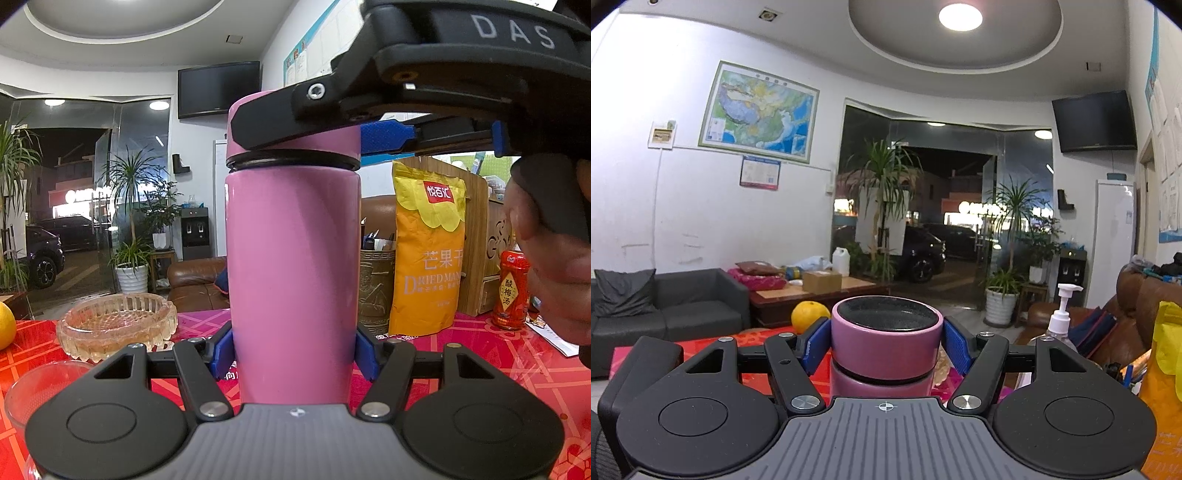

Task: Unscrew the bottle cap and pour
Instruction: 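Lift the unscrewed pink cap off the bottle's steel neck with the right gripper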

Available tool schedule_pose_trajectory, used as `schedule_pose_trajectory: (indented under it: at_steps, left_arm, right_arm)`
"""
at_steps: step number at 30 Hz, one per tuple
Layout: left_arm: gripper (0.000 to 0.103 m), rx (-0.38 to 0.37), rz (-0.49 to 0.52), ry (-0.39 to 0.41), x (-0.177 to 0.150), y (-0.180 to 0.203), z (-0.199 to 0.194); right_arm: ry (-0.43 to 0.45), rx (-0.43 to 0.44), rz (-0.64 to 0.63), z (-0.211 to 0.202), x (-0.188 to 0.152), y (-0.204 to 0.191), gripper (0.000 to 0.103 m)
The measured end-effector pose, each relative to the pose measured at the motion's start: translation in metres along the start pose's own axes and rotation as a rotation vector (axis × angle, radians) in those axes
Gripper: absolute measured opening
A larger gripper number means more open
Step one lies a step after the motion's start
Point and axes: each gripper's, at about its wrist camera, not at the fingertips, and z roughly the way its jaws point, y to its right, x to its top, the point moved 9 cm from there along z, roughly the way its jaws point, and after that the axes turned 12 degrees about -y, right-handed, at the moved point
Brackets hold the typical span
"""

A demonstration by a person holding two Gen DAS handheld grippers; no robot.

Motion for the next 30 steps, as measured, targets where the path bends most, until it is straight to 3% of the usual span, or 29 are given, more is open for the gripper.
schedule_pose_trajectory:
  at_steps: [30]
  left_arm:
    - [0.066,-0.002,-0.002,-0.001,0.0,0.002,0.003]
  right_arm:
    - [0.046,0.021,0.037,-0.022,0.027,0.047,0.063]
